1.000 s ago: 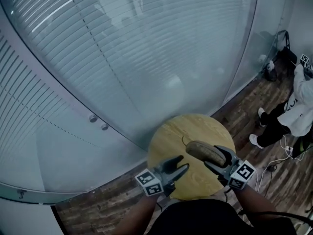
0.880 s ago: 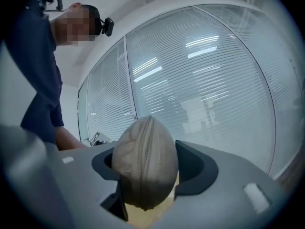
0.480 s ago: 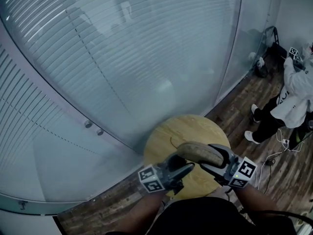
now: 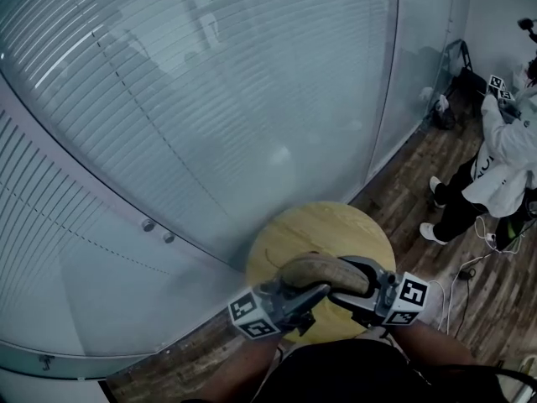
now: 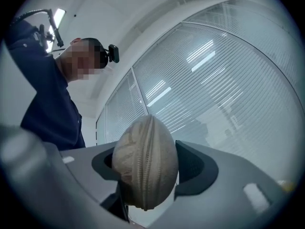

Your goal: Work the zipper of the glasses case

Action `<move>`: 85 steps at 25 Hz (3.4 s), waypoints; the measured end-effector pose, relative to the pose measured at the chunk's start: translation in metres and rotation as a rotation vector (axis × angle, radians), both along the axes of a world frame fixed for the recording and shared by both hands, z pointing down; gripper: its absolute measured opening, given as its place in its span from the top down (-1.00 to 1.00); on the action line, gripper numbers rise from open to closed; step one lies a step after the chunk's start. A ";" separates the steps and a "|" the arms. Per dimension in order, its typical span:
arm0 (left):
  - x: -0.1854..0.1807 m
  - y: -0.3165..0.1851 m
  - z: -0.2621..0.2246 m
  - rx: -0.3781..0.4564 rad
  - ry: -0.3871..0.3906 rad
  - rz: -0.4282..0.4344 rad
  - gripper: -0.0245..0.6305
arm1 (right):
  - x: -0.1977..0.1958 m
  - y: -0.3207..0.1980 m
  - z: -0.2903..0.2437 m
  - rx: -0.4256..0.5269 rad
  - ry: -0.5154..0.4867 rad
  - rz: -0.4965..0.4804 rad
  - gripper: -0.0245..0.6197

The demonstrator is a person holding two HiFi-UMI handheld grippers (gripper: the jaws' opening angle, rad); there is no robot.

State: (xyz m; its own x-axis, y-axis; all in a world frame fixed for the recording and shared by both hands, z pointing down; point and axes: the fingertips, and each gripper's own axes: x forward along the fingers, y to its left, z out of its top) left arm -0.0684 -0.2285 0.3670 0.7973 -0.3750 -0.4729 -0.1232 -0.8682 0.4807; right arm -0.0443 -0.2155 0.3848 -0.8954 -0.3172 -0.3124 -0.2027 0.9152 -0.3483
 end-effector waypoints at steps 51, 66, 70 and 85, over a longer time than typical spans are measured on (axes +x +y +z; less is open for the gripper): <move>0.036 0.047 0.096 0.206 -1.086 0.078 0.04 | -0.050 0.018 -0.019 -0.041 0.504 -0.499 0.90; 0.055 0.106 0.009 0.188 -0.661 0.449 0.05 | 0.003 0.066 -0.094 0.176 0.033 -0.595 0.90; 0.042 0.111 -0.006 0.142 -0.498 0.570 0.06 | -0.001 0.069 -0.106 0.205 0.026 -0.552 0.90; 0.016 0.103 -0.015 -0.050 -0.185 0.674 0.07 | -0.009 0.062 -0.105 0.231 0.049 -0.482 0.90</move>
State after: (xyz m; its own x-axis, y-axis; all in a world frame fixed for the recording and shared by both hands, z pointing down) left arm -0.0520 -0.1258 0.3518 0.9294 0.2121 -0.3019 0.3509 -0.7613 0.5453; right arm -0.0537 -0.1530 0.2802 -0.9378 0.2059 -0.2796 0.2488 0.9602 -0.1273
